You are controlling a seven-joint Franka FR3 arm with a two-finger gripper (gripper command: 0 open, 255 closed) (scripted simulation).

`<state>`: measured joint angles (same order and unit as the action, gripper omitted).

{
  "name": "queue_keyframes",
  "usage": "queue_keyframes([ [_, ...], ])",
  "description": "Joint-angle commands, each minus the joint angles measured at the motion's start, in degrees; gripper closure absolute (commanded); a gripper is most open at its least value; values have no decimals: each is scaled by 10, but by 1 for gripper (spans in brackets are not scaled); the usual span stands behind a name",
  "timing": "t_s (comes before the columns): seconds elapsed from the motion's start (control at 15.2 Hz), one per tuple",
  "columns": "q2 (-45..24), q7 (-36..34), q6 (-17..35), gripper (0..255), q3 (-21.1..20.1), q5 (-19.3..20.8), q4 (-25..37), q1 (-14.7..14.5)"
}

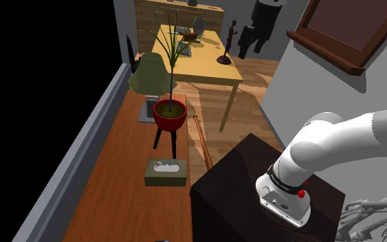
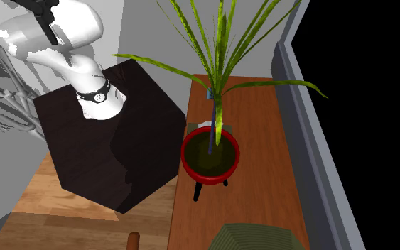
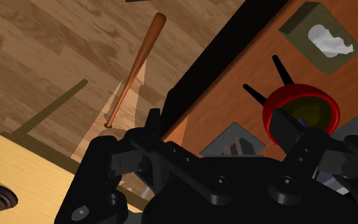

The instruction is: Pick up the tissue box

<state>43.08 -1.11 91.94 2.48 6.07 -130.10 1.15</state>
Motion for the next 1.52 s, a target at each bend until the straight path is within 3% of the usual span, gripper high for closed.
queue_keyframes([
  [0.0,0,0,0,0,0,0,0,0],
  [0.86,-123,-79,124,0,-147,20,-68,-60],
  [1.45,-264,-160,198,0,-246,75,-72,-87],
])
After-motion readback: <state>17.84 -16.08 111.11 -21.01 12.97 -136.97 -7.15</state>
